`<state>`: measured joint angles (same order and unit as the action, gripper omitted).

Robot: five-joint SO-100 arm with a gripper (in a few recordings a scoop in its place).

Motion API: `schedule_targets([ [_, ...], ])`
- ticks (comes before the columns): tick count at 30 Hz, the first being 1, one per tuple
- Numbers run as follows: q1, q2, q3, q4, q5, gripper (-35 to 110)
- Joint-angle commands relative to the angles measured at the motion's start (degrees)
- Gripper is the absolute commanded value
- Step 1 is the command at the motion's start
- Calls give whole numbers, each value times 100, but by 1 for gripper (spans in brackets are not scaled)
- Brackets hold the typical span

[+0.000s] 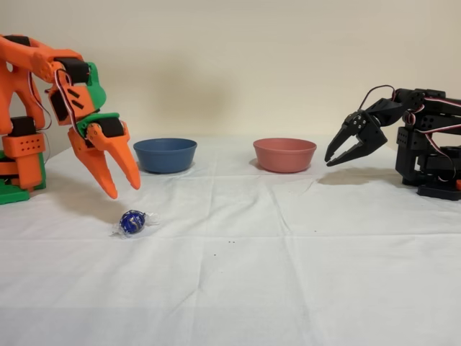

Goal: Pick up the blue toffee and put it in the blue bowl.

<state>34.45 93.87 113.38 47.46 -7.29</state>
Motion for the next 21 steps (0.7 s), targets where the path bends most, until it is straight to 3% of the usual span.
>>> schedule_targets([
  [1, 70, 88, -220, -26, 62, 42],
  [21, 62, -949, -325, -299, 211, 38],
])
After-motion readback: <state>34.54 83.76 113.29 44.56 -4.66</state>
